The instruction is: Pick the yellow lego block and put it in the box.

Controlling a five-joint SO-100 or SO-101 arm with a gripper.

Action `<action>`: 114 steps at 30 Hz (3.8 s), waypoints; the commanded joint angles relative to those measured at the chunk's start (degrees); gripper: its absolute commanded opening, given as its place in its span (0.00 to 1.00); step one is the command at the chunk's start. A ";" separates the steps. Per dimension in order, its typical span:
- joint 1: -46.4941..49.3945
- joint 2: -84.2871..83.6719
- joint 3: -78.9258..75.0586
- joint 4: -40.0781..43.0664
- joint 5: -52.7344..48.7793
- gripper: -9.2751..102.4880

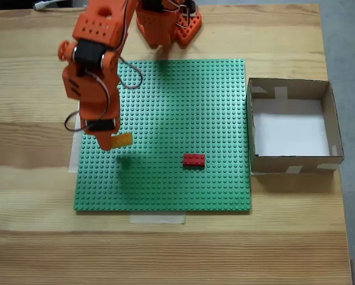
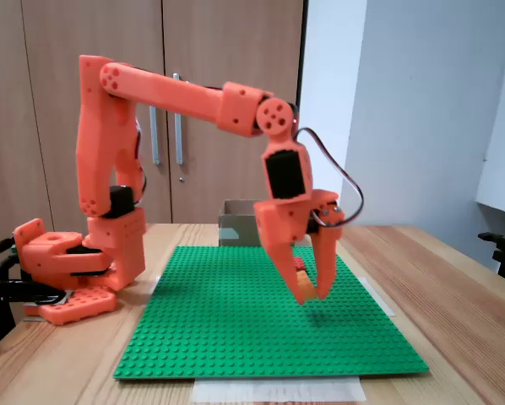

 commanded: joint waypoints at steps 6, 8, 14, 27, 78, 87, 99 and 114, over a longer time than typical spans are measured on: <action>-0.70 13.27 4.92 0.97 0.26 0.07; -1.41 16.44 6.15 2.37 0.62 0.07; -10.20 25.05 3.08 12.83 7.82 0.07; -28.48 26.28 -10.28 23.91 14.41 0.07; -58.54 -0.35 -28.48 20.39 21.71 0.07; -57.39 -4.57 -28.65 18.28 21.27 0.07; -56.34 -8.88 -28.83 15.73 20.74 0.07; -55.63 -9.40 -26.72 13.80 20.13 0.11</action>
